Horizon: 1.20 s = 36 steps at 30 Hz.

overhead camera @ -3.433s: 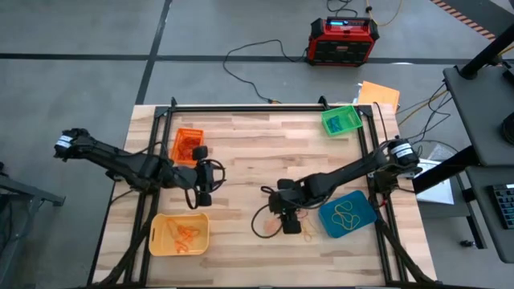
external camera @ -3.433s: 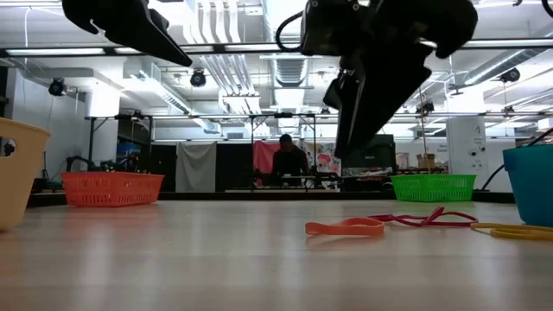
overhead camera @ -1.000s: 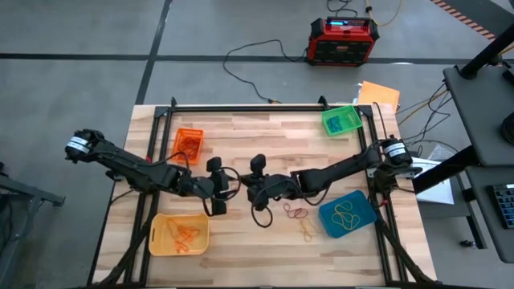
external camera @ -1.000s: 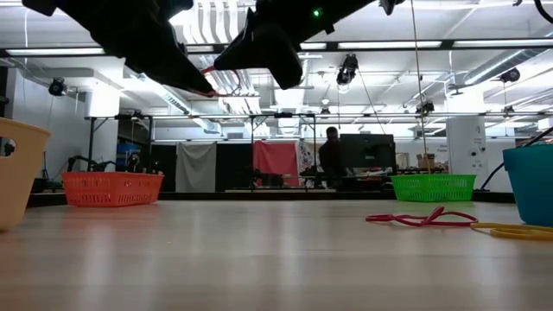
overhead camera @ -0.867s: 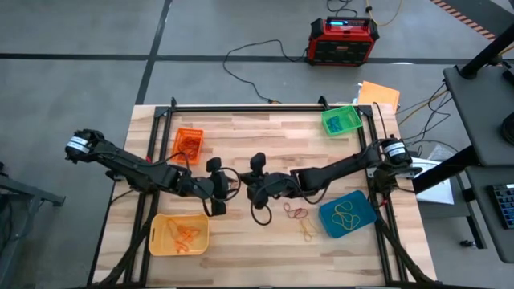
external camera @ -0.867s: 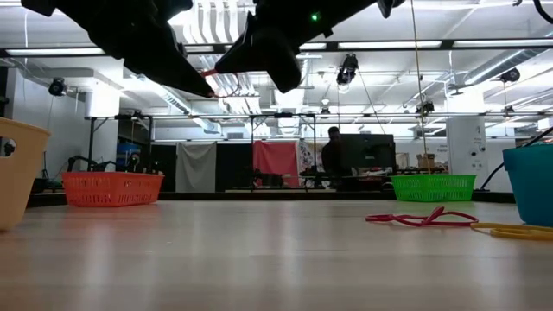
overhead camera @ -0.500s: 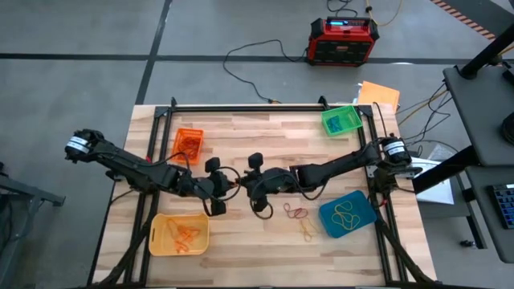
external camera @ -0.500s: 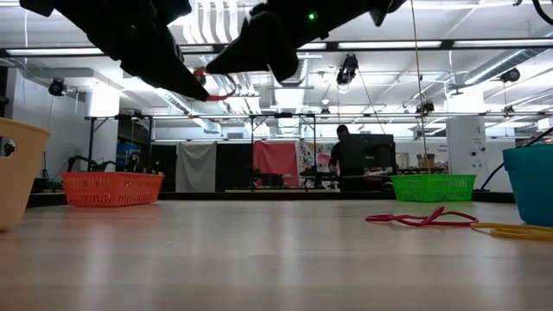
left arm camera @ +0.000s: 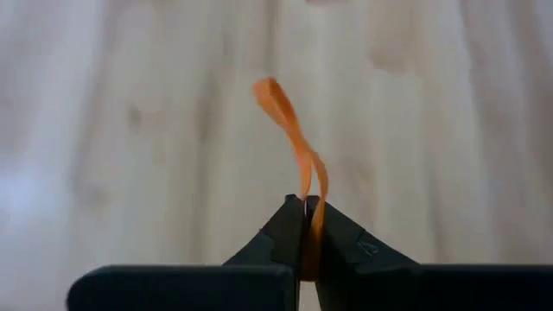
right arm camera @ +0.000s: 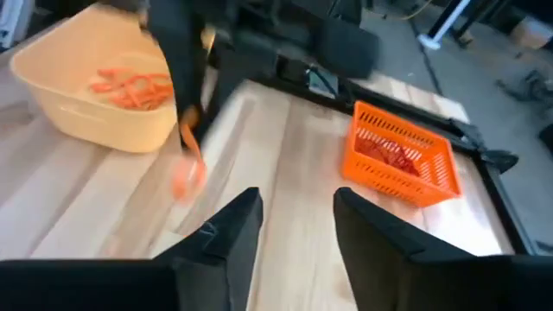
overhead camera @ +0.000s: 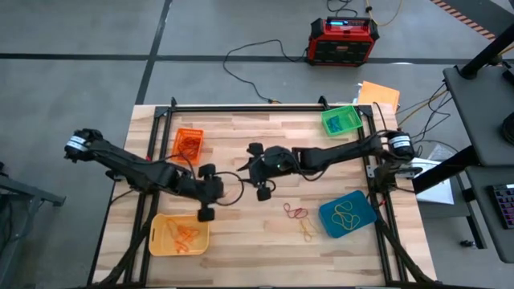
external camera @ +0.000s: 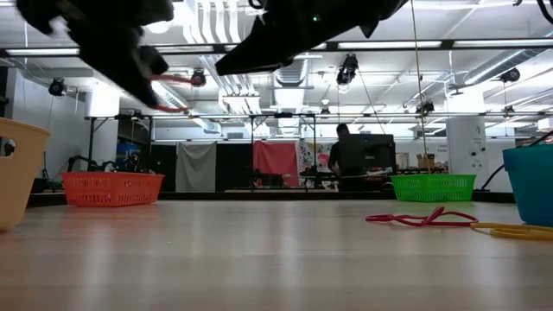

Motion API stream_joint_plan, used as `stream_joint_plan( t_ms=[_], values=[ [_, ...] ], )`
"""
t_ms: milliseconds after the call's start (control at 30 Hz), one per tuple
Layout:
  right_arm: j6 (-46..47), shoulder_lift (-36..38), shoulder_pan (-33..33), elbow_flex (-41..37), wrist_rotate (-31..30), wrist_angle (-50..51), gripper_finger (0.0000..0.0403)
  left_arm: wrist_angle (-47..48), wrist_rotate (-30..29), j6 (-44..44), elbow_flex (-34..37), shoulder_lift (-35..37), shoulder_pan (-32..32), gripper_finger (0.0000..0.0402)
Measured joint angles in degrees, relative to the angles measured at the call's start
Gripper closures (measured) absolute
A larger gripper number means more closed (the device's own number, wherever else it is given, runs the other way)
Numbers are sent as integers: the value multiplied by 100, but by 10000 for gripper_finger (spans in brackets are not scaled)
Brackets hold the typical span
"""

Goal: Sort rubber bands into baskets
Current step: Put the orange rubber band into the yellow bin

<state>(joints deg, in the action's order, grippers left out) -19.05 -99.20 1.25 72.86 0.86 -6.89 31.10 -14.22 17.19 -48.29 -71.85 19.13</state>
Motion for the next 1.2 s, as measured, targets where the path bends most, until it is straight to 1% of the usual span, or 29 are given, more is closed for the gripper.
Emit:
stream_joint_plan(
  t_ms=[67,200,267,333,433,667,767,1067,1200],
  values=[
    [48,107,-65,0,116,210,253,675,356,157,-287,0,139,401],
    [61,232,-144,0,117,487,238,1816,1200,508,-1016,0,522,402],
    [66,251,-153,0,118,528,233,2321,1591,728,-1269,0,744,402],
    [66,253,-157,0,120,586,229,2702,1833,1028,-1411,1,964,402],
    [66,253,-157,0,122,703,227,3043,2164,1567,-1396,11,1261,402],
    [50,288,-168,0,120,967,229,3012,3214,2610,-776,-11,1853,402],
    [97,310,-178,0,118,1050,229,2859,3475,2944,-476,-11,1972,401],
    [179,312,-178,0,115,1134,229,2263,4029,3292,193,-17,2050,401],
    [181,312,-178,0,114,1131,229,2224,4040,3292,314,-17,2053,401]
  ],
)
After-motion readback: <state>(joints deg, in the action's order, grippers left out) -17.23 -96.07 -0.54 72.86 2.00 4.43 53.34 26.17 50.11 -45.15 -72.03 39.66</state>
